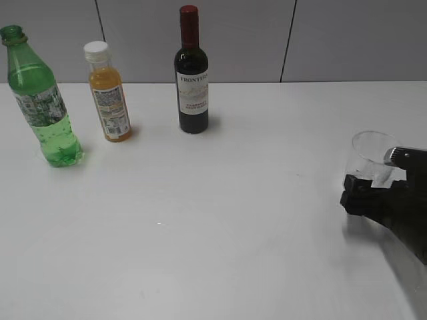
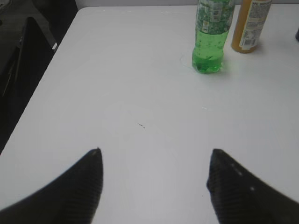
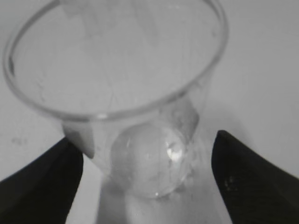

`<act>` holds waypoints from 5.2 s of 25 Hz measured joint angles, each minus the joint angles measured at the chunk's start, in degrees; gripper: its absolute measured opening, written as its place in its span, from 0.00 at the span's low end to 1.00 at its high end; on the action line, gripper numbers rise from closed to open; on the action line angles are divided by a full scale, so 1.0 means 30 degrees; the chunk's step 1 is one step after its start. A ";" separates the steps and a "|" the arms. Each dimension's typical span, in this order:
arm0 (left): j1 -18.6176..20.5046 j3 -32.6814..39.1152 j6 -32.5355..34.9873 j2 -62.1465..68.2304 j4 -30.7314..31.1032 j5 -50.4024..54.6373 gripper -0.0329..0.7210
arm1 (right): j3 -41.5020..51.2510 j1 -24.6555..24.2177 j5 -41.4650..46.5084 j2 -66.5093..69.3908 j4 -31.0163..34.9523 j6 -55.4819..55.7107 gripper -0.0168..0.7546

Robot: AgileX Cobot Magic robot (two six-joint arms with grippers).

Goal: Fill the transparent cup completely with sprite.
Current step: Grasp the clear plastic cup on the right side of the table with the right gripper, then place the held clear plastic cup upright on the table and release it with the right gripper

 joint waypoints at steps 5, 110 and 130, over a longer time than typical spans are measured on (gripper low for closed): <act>0.0000 0.0000 0.0000 0.0000 0.0000 0.0000 0.76 | -0.1012 0.0000 -0.0068 0.0727 0.0193 0.0000 0.87; 0.0000 0.0000 0.0000 0.0000 0.0000 0.0000 0.76 | -1.7722 0.4696 0.8707 0.6190 -2.8173 0.6127 0.85; 0.0000 0.0000 0.0000 0.0000 0.0000 0.0000 0.76 | -1.7662 0.4678 0.8707 0.5667 -3.0569 0.8347 0.86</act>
